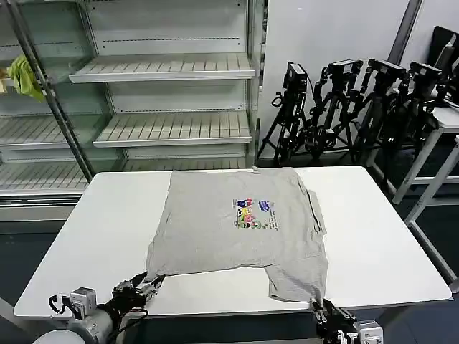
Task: Fold and organize the clothes.
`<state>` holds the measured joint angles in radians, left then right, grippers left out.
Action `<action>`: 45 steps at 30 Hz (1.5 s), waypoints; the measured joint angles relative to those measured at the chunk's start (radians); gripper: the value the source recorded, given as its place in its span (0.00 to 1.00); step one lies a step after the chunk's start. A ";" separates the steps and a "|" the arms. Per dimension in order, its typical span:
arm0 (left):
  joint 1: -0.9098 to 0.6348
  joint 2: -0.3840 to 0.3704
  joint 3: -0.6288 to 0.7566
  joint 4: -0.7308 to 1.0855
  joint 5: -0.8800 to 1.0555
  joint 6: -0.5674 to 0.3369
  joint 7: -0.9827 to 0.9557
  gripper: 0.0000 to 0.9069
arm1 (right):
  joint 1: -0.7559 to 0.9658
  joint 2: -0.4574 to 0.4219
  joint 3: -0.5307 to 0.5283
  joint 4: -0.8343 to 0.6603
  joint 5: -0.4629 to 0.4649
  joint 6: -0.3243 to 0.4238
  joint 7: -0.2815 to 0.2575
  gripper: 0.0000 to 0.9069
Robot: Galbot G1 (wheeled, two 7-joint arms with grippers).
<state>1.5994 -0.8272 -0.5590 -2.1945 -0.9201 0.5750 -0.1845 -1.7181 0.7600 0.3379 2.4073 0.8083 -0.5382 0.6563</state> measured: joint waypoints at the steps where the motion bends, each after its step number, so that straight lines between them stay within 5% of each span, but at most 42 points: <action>1: 0.000 -0.002 0.000 0.000 0.002 0.000 0.001 0.04 | -0.001 0.001 0.000 0.000 -0.003 0.000 -0.001 0.00; 27: 0.025 0.000 -0.021 -0.017 0.032 0.005 0.026 0.03 | -0.059 -0.025 0.038 0.040 -0.022 0.010 -0.017 0.00; 45: 0.099 0.062 -0.119 -0.084 0.004 0.004 0.025 0.03 | -0.175 -0.100 0.240 0.142 0.049 0.008 -0.008 0.00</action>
<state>1.6981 -0.7652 -0.6781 -2.2784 -0.9162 0.5792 -0.1598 -1.8929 0.6604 0.5776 2.5496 0.8574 -0.5300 0.6488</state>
